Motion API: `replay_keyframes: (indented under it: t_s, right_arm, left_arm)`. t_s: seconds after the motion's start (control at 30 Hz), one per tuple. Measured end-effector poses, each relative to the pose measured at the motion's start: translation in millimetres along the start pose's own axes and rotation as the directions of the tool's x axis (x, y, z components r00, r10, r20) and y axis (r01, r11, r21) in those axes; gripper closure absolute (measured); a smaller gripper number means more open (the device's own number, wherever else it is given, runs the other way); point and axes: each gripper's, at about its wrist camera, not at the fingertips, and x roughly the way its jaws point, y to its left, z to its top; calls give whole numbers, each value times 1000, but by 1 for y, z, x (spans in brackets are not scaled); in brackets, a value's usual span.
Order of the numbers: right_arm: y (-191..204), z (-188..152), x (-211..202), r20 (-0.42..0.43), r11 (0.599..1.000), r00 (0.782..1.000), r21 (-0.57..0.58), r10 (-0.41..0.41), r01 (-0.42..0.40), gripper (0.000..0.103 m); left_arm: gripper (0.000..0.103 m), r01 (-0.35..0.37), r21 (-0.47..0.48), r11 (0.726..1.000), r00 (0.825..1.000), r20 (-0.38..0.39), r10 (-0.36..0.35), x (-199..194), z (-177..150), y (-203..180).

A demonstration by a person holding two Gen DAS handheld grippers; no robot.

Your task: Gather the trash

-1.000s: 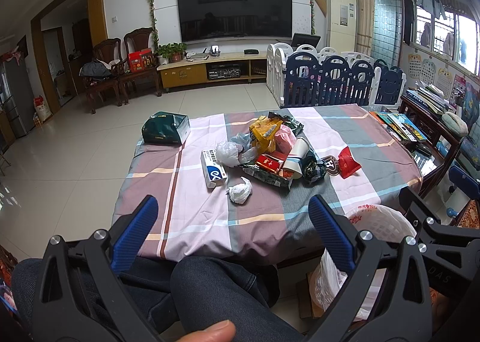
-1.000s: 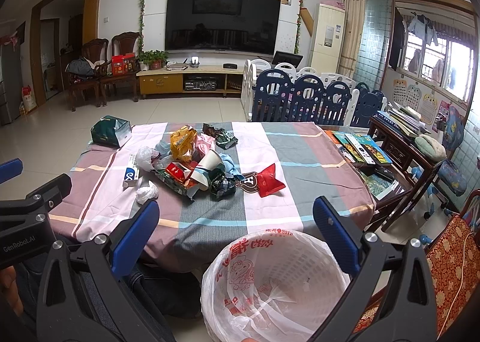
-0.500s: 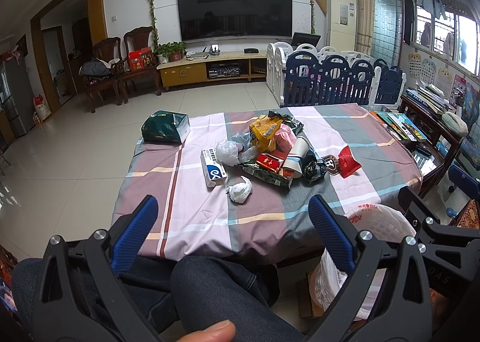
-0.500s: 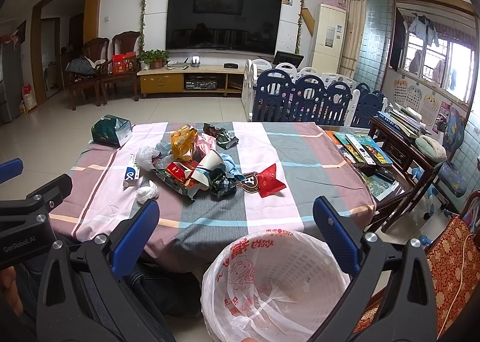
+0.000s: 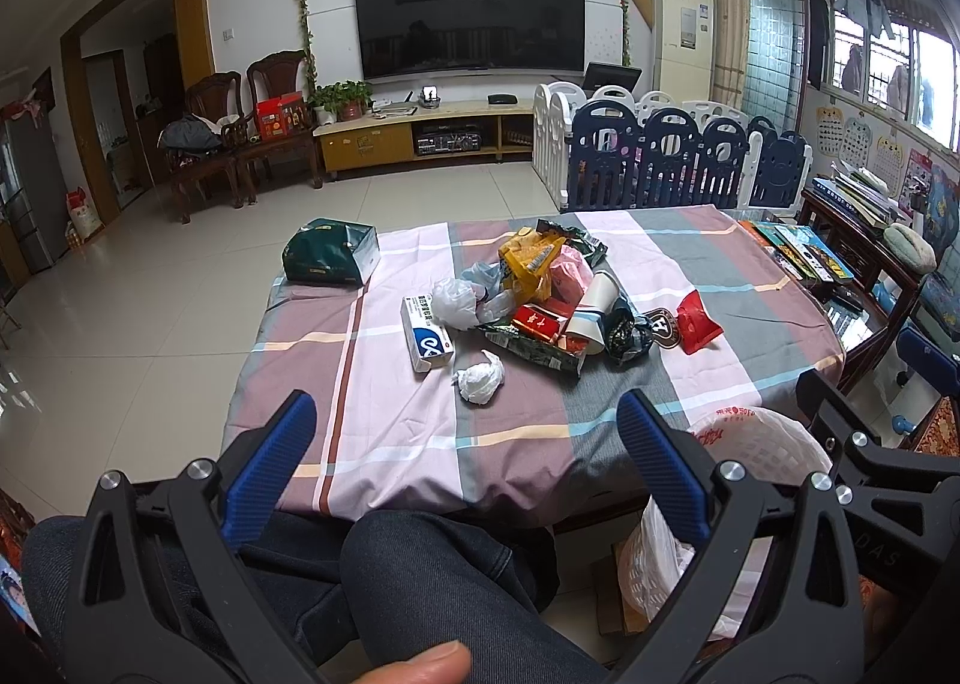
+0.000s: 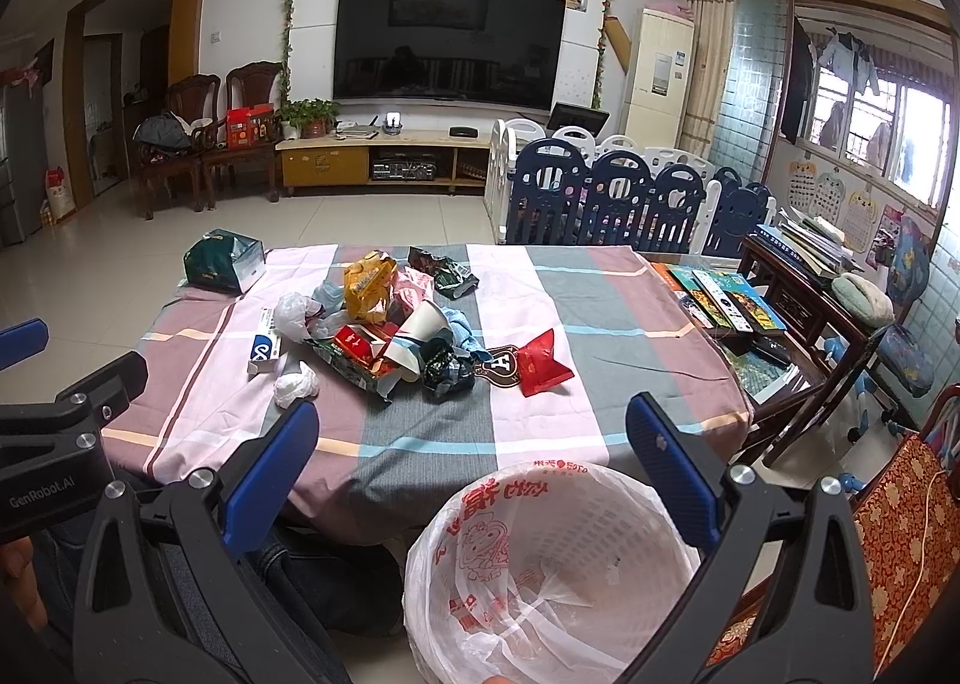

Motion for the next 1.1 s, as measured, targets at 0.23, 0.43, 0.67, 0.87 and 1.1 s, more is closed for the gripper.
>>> replay_keyframes:
  t_s: [0.23,0.43,0.67,0.87,1.1]
  right_arm:
    - [1,0,0,0,1000,1000,-1,0,0,3]
    - [3,3,0,-1,1000,1000,0,1,-1,3]
    - [8,-1,3,-3,1000,1000,-1,3,-3,3]
    - [7,-1,4,1,1000,1000,1,0,0,3]
    - [-4,4,-4,75,1000,997,28,-3,1,3]
  left_arm:
    - [3,0,0,1000,1000,-1,0,0,0,0]
    - [3,0,-1,1000,1000,-2,0,1,-2,-2]
    - [3,0,-1,1000,1000,-3,0,1,-2,-2]
    - [3,8,-2,1000,1000,-10,-8,2,-7,-2]
    - [3,-16,-130,991,1000,-15,14,25,-31,31]
